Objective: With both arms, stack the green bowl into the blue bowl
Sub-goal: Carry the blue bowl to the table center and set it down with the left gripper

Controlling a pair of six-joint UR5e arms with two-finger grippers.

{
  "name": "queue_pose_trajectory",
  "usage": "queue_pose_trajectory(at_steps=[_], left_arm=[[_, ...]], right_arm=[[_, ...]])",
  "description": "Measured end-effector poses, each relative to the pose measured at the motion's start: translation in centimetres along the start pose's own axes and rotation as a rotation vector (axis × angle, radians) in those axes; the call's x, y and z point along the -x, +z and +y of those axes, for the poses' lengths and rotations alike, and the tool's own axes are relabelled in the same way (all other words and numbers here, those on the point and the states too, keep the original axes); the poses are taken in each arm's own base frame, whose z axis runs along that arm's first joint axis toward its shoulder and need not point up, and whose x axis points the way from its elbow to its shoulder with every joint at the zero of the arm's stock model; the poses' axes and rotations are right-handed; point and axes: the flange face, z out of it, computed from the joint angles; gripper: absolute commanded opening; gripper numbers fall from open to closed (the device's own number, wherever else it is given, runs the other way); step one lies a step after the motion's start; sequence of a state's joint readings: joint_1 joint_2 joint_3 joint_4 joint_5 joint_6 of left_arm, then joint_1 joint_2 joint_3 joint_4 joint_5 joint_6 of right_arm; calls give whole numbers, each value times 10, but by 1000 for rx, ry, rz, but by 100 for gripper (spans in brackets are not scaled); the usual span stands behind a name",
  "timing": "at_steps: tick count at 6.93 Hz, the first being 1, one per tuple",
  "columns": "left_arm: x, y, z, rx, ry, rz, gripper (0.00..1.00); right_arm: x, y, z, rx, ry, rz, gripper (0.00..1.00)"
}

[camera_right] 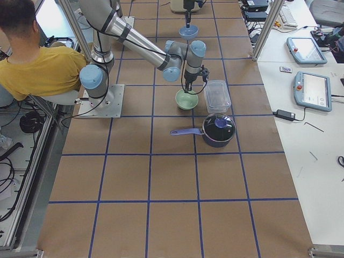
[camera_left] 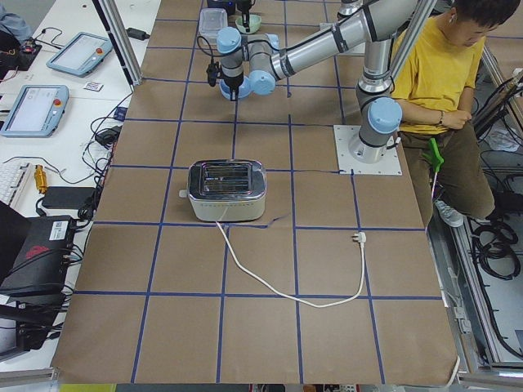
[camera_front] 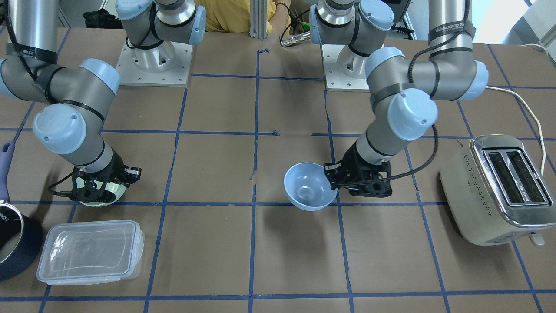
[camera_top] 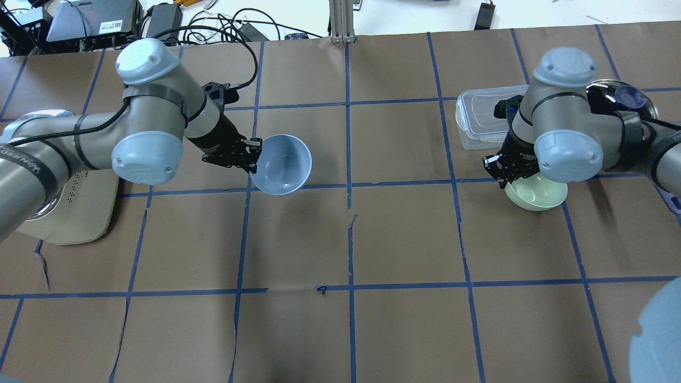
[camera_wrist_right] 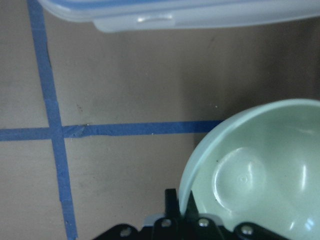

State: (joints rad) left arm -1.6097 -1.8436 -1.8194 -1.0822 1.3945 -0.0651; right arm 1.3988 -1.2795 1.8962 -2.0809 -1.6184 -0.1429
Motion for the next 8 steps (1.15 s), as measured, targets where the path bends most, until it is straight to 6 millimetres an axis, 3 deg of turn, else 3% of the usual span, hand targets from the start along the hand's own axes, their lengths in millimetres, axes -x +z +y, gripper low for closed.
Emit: queue_pose_trajectory(at_steps=[1, 2, 4, 5, 6, 7, 8], left_arm=[[-41, 12, 6, 15, -20, -3, 0], [-66, 27, 13, 38, -31, -8, 0], [-84, 55, 21, 87, -34, -21, 0], [-91, 65, 24, 104, -27, -26, 0], [-99, 74, 28, 118, -21, -31, 46], [-106, 78, 29, 113, -16, -31, 82], [-110, 76, 26, 85, -18, -23, 90]], right_arm=[[-2, -26, -5, 9, 5, -1, 0], [-4, -58, -5, 13, 14, 1, 0], [-6, -115, 10, -15, 28, 15, 0], [-6, -128, 15, -32, 32, 19, 0], [-5, -133, 17, -41, 33, 20, 0], [-4, -135, 18, -44, 32, 22, 0], [-3, -136, 19, -46, 30, 21, 0]])
